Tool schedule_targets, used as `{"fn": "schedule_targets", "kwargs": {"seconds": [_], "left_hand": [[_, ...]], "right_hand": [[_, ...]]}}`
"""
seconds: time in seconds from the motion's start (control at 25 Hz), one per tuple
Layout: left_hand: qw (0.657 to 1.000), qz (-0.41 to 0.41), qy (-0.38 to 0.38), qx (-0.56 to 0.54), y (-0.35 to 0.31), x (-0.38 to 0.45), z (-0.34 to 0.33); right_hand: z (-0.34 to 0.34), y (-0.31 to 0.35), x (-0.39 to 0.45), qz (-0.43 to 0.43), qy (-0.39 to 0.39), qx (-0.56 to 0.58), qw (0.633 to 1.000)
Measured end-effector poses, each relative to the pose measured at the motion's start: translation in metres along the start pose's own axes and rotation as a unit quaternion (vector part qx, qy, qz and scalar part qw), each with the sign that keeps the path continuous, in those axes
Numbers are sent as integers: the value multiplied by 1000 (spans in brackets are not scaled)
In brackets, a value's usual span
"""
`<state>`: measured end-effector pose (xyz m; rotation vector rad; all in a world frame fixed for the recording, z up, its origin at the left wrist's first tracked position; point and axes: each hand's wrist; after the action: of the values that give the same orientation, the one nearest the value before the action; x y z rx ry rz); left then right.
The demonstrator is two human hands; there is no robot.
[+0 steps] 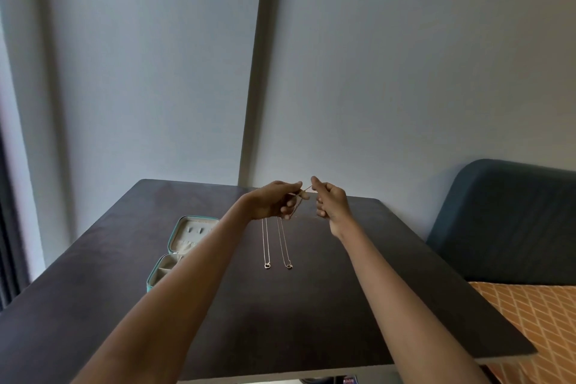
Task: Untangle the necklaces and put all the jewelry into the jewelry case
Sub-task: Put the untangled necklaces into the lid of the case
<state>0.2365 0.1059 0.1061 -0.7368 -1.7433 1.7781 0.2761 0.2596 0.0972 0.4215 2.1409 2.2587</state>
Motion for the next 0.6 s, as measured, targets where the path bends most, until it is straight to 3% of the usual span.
{"fn": "schedule_targets", "kwargs": {"seconds": [0.16,0.24,0.4,0.48,0.6], "left_hand": [[996,-3,25,-86,3,-7,3],[984,-39,-8,-173,5,-8,4],[924,-121,-115,-344,24,5,9],[924,-128,-184,-311,35,10,11],[951,-107,-256,-139,43,11,16]], "right_hand": [[-1,-19,-1,-12,-23,47,999],[-6,-32,-3,-15,-12,21,1000],[-27,-56,-13,5,34,-2,999],[-38,-62,-17,19,56,-70,996],[-45,-63,-19,38,65,-121,990]]}}
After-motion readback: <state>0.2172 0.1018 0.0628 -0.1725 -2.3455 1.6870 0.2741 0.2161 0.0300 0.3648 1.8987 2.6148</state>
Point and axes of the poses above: each hand's wrist, its own x-axis towards the middle knuckle, its own z-axis out of the back of the hand, y = z × x, and after that the axes turned 4 degrees about y, right-handed
